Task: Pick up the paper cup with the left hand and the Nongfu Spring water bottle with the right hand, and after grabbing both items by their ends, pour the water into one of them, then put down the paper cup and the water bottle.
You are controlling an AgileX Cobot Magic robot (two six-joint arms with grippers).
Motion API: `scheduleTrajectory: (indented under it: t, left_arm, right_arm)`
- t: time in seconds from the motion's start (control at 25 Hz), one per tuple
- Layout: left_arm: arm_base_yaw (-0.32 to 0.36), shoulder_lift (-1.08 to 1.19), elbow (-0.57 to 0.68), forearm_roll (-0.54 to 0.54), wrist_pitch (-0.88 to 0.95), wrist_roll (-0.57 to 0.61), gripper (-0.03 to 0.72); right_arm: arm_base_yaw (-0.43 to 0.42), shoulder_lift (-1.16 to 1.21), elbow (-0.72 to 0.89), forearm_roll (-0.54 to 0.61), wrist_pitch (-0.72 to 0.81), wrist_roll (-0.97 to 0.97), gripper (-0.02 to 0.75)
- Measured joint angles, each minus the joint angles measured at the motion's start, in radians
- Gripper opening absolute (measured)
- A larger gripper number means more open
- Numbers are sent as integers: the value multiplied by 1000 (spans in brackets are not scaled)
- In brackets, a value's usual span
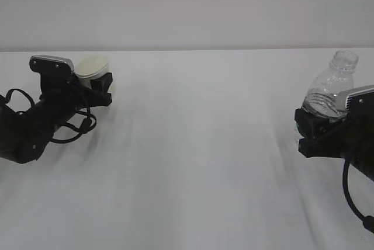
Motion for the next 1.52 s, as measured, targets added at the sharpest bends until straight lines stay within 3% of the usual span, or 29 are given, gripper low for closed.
scheduleTrajectory:
  t: [0.24, 0.68, 0.92, 1.24, 1.52]
  left_arm:
    - [-2, -117, 100, 176, 0, -11, 465]
    - [-64, -169, 133, 554, 0, -202, 448]
    - [-154, -169, 133, 622, 0, -238, 448]
    - [-279, -169, 133, 639, 0, -285, 447]
    - [-340, -169, 133, 663, 0, -353, 447]
  right_arm:
    - [0, 0, 0, 0, 0, 0, 420]
    - [0, -28, 0, -17, 0, 0, 420]
    - [0, -128, 0, -25, 22, 3, 420]
    - [0, -268, 0, -29, 186, 10, 420]
    - [0, -357, 0, -38, 309, 49, 420]
